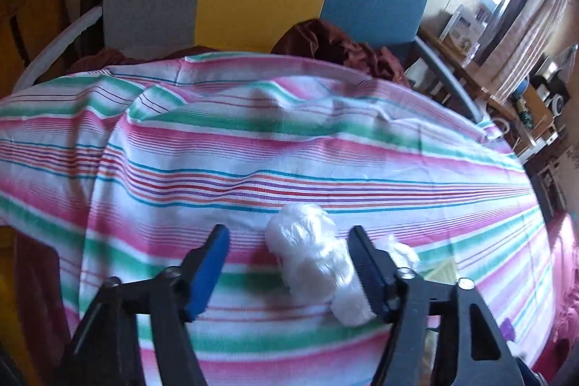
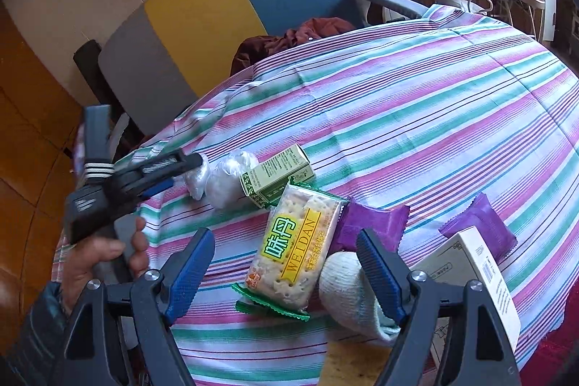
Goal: Organize objects
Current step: 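Grasp a plastic-wrapped white ball with the left gripper, then grasp the WEIDAN biscuit pack with right gripper while left gripper holds the ball, then place the wrapped white ball in the gold tray and open the left gripper, then lower the biscuit pack into the gold tray and open the right gripper, then move the left tool to the flat yellow sponge and grasp it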
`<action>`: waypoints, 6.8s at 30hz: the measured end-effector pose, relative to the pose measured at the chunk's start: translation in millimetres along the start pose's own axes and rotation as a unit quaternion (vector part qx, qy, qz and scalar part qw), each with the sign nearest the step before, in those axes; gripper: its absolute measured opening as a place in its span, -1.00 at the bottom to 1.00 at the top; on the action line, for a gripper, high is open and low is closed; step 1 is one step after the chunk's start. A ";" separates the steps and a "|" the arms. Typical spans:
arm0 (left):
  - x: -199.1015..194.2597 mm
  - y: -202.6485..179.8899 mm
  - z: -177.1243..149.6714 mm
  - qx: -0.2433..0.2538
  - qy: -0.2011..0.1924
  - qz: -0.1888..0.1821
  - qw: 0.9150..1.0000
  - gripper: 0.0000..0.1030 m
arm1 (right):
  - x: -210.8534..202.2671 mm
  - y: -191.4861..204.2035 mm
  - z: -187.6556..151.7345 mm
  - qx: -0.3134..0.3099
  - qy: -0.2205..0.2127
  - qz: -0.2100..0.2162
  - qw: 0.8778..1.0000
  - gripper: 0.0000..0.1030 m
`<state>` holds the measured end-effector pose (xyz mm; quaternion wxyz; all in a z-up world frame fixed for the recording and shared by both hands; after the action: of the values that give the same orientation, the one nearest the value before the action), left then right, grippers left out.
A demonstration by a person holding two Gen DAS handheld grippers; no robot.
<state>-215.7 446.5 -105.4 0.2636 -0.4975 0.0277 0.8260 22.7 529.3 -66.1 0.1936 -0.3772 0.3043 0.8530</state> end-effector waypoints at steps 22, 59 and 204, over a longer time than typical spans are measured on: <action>4.0 2.4 -39.1 0.104 -0.025 0.038 0.994 -0.28 | -30.4 -38.0 22.9 0.072 -0.080 -0.013 0.994 0.59; -83.0 27.7 -172.1 0.126 -0.047 -0.009 0.991 -0.24 | 59.1 7.5 -12.9 -0.097 0.096 -0.072 0.988 -0.09; -253.8 228.1 -181.5 -0.001 -0.138 0.117 0.983 0.37 | -65.0 4.5 -79.9 -0.115 0.044 -0.112 0.986 0.14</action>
<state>-81.9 91.0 -34.0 0.1663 -0.3720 0.0480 0.9120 103.9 466.2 -57.3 0.2301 -0.4658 0.1683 0.8377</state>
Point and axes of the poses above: each gripper's, at about its wrist camera, not at the fingertips, and x roughly the way its jaws point, y to its left, z to its top, the point moved 5 cm from there along x, roughly the way its jaws point, and after that the axes turned 1 degree about -x, right-handed, at the moved point
